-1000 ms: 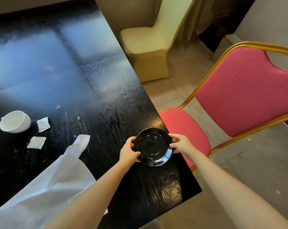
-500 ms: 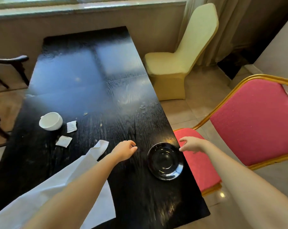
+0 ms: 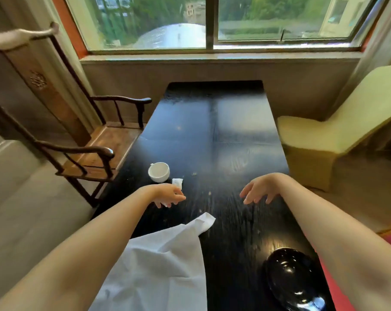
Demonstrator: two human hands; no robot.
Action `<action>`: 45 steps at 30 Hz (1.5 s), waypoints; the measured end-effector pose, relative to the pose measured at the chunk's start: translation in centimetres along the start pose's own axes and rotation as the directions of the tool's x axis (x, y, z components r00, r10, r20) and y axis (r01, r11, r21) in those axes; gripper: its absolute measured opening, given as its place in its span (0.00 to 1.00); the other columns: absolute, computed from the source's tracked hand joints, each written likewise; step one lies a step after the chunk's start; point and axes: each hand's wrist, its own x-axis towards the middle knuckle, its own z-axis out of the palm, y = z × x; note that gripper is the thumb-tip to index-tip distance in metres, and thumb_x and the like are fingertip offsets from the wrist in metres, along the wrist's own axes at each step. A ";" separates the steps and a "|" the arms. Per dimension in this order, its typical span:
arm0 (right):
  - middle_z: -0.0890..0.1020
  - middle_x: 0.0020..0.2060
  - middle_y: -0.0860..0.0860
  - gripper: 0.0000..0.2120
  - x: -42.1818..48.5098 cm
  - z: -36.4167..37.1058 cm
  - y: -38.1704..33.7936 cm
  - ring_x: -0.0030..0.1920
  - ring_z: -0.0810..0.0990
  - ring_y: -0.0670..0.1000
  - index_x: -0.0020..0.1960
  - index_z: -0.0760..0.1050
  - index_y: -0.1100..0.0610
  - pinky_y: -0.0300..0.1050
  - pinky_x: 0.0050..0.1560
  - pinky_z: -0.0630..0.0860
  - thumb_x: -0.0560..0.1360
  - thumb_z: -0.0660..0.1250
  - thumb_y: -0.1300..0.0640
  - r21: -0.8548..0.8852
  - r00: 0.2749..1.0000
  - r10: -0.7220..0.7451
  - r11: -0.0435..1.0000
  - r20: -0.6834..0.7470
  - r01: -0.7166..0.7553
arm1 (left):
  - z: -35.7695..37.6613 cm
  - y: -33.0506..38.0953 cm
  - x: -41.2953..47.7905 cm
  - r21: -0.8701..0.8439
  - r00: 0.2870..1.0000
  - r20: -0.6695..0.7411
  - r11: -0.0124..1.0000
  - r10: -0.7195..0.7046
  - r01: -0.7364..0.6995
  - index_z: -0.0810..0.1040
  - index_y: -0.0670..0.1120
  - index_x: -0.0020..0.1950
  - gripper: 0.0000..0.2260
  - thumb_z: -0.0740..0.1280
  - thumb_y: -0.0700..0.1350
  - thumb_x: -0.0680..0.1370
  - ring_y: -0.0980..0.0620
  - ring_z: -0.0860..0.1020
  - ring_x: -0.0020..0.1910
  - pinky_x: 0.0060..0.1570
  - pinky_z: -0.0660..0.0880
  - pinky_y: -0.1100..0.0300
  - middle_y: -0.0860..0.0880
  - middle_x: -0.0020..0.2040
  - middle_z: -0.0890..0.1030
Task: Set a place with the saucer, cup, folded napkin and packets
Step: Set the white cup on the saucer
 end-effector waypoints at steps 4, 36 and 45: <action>0.70 0.69 0.53 0.24 3.4 -0.7 -6.2 0.65 0.72 0.53 0.70 0.66 0.51 0.53 0.65 0.72 0.76 0.65 0.54 -0.083 0.999 -0.046 0.996 -0.018 0.045 | -2.4 -4.7 -0.1 -0.038 0.998 -0.008 0.998 -0.057 0.056 0.68 0.49 0.69 0.20 0.56 0.54 0.80 0.47 0.77 0.60 0.58 0.76 0.47 0.46 0.63 0.76; 0.75 0.63 0.51 0.27 29.3 -1.2 -21.2 0.59 0.76 0.51 0.68 0.66 0.49 0.52 0.62 0.74 0.71 0.69 0.59 0.070 0.982 -0.134 0.987 -0.134 0.144 | -10.6 -21.8 24.5 -0.459 0.954 -0.287 0.862 0.087 -0.216 0.67 0.47 0.71 0.23 0.64 0.36 0.77 0.45 0.78 0.55 0.52 0.79 0.54 0.42 0.62 0.77; 0.76 0.55 0.47 0.28 29.4 -0.5 -22.0 0.56 0.77 0.49 0.68 0.66 0.51 0.47 0.58 0.74 0.70 0.72 0.58 0.167 0.947 -0.229 0.949 -0.225 0.269 | -9.0 -20.4 26.1 -0.612 0.892 -0.444 0.757 -0.089 -0.229 0.81 0.43 0.52 0.08 0.64 0.38 0.77 0.57 0.78 0.40 0.28 0.71 0.72 0.45 0.49 0.82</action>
